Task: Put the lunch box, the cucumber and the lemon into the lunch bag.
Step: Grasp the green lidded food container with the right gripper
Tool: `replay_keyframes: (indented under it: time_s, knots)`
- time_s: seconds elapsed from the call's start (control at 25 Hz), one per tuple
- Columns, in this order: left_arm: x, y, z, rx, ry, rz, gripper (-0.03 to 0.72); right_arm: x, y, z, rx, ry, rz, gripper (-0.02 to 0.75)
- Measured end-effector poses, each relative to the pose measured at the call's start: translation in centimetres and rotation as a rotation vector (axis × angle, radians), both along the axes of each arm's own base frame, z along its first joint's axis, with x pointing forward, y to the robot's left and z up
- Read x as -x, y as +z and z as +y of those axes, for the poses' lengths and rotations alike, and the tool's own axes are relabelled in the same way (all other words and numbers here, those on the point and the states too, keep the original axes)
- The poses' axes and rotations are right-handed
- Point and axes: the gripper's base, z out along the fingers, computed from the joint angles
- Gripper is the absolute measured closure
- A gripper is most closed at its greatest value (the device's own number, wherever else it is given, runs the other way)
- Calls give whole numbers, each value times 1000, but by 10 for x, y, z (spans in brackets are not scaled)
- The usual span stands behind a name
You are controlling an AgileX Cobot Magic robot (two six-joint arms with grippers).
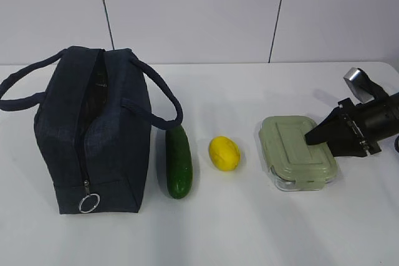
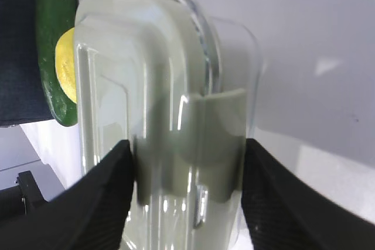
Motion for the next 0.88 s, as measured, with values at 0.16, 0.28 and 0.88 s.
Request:
replay_keyframes:
  time_s: [0.16,0.28,0.88]
  knots:
    - [0,0,0,0,0,0,424,0,0,0,0,0,0,325]
    - [0,0,0,0,0,0,424,0,0,0,0,0,0,325]
    - [0,0,0,0,0,0,424,0,0,0,0,0,0,353]
